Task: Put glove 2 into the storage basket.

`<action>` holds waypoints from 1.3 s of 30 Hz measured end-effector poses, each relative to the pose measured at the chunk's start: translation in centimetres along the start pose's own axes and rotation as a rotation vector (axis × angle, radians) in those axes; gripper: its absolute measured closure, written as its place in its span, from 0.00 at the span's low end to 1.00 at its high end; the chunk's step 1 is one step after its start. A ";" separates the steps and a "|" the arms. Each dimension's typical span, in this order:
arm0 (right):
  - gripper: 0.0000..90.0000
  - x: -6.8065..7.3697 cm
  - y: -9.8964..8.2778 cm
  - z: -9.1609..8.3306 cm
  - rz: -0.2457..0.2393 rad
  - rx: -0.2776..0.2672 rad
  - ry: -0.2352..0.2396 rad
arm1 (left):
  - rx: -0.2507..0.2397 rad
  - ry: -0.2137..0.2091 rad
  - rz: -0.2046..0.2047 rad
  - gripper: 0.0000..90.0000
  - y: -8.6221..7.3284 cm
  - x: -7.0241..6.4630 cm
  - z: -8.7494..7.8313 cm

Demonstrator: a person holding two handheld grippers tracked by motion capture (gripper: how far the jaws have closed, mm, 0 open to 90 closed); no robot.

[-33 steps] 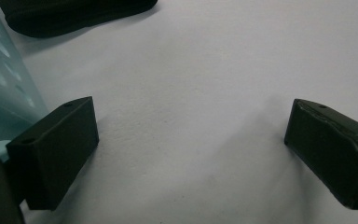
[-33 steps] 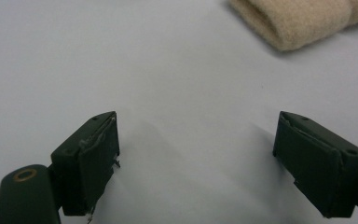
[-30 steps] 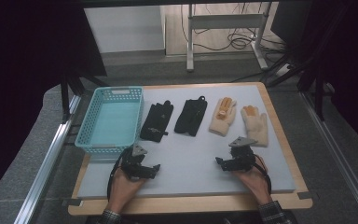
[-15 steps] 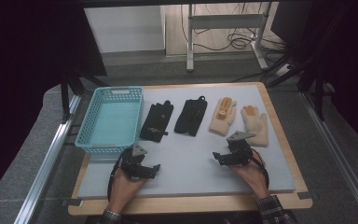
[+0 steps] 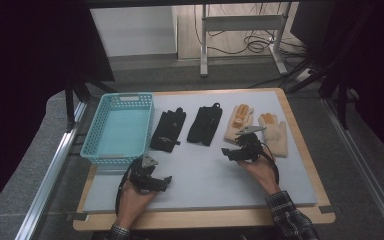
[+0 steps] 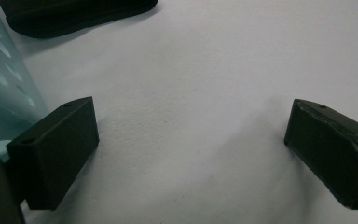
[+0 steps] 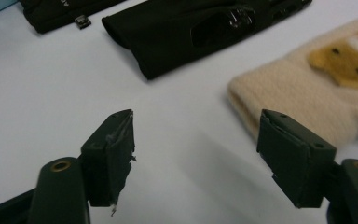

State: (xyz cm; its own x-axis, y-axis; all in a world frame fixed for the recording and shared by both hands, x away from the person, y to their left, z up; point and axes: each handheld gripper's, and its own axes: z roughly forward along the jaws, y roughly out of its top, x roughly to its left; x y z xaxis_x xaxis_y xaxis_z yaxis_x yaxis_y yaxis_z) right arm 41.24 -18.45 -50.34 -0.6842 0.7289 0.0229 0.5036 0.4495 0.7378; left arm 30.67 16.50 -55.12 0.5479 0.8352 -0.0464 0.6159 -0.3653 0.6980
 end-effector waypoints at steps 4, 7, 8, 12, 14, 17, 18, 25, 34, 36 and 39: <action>0.36 -0.3 1.1 1.1 0.008 0.000 -0.001 | -0.001 0.000 0.000 0.04 0.0 0.0 0.0; 0.39 -0.6 1.8 1.8 0.012 -0.001 -0.006 | -0.001 0.000 0.000 0.04 0.0 0.0 0.0; 0.39 -0.6 2.1 2.0 0.011 -0.001 -0.006 | -0.001 0.000 0.000 0.04 0.0 0.0 0.0; 0.42 -0.8 2.8 2.7 0.009 -0.001 -0.013 | -0.001 -0.001 0.000 0.04 0.0 0.0 0.0; 0.45 -1.0 3.7 3.4 0.008 -0.006 -0.016 | -0.002 -0.001 -0.001 0.04 0.0 0.0 0.0; 0.46 -1.1 4.6 3.9 0.008 -0.011 -0.017 | -0.001 -0.001 0.000 0.04 0.0 0.0 0.0; 0.46 -1.1 4.6 3.9 0.008 -0.011 -0.017 | -0.001 -0.001 0.000 0.04 0.0 0.0 0.0; 0.53 -1.4 6.2 5.5 0.019 -0.010 -0.031 | -0.002 -0.001 -0.001 0.04 0.0 0.0 0.0; 0.48 -1.8 7.7 8.0 0.029 -0.007 -0.043 | -0.002 -0.002 -0.001 0.04 0.0 0.0 0.0; 0.44 -1.8 8.0 8.6 0.028 0.002 -0.055 | -0.002 -0.002 -0.001 0.04 0.0 0.0 0.0; 0.41 -1.8 8.2 9.2 0.035 0.008 -0.061 | -0.001 -0.001 0.000 0.04 0.0 0.0 0.0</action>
State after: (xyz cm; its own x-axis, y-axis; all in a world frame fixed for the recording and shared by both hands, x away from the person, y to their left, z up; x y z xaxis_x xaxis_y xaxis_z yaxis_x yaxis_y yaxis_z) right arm 51.43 -11.36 -50.51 -0.6332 0.7739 0.0072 0.5307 0.4274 0.7319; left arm 30.67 16.52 -55.13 0.5483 0.8349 -0.0472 0.6153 -0.3645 0.6989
